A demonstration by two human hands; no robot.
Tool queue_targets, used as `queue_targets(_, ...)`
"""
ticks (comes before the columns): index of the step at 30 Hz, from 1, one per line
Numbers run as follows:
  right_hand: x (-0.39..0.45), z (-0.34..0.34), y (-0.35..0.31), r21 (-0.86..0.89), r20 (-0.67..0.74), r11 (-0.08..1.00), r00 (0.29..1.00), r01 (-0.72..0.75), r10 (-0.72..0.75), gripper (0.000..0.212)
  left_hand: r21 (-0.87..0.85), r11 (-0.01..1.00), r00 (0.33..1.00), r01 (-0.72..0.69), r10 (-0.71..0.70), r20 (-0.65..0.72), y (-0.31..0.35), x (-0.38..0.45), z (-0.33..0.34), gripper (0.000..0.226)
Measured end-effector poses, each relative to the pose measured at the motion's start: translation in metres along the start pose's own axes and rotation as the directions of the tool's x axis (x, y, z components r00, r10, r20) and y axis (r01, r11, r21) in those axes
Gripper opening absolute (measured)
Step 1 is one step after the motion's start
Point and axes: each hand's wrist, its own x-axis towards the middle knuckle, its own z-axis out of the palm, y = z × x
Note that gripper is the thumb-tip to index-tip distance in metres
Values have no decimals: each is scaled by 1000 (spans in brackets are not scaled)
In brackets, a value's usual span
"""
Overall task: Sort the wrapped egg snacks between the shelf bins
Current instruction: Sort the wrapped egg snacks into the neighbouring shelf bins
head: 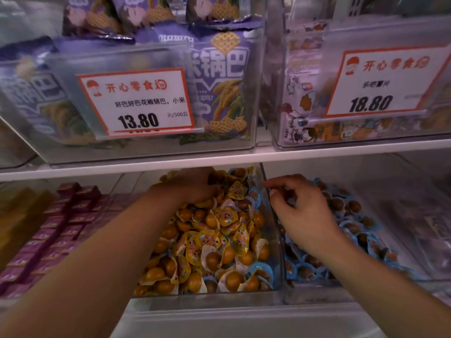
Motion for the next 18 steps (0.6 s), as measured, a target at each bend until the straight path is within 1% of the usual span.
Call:
queue_targets(3,1,-1,1,-7,1,1000,1000,16,-16,22,-25,998,998,-51,52,36,-5,-6,-1,34)
queue_targets(5,1,-2,1,-5,13,1000,1000,21,-21,21,-73,996,999,-43,43,-10,-15,-14,-2,31)
queue_targets(6,1,-3,1,-9,17,1000,1000,26,-26,21,-117,993,998,1,-8,-61,-21,-17,-1,32)
queue_targets(8,1,-3,0,-18,15,999,999,32,-31,20,-192,973,971,131,-165,-171,-34,-19,-1,31)
queue_targets(9,1,-2,0,-16,12,999,999,31,-31,20,-189,966,955,176,-214,-204,-38,-17,1,29)
queue_targets(10,1,-2,-1,-12,7,999,1000,30,-29,20,-165,969,951,186,-220,-218,-40,-14,2,27)
queue_targets(12,1,-1,-2,-3,5,1000,1000,24,-24,20,-114,983,967,142,-162,-195,-36,-8,3,27)
queue_targets(13,0,-1,-2,1,5,1000,1000,25,-25,20,-96,988,976,121,-136,-167,-31,-4,4,37)
queue_targets(15,0,0,-1,9,-3,1000,1000,28,-28,22,-52,994,989,96,-101,-110,-21,2,8,69)
queue_targets(16,-1,1,-2,14,-8,1000,1000,27,-27,23,-12,997,992,77,-77,-102,-17,5,12,76)
queue_targets(17,-1,1,-2,18,-12,1000,1000,26,-25,24,21,998,992,53,-51,-113,-12,7,14,73)
queue_targets(18,-1,2,-2,21,-14,1000,1000,24,-23,25,45,999,992,28,-23,-125,-9,9,15,65)
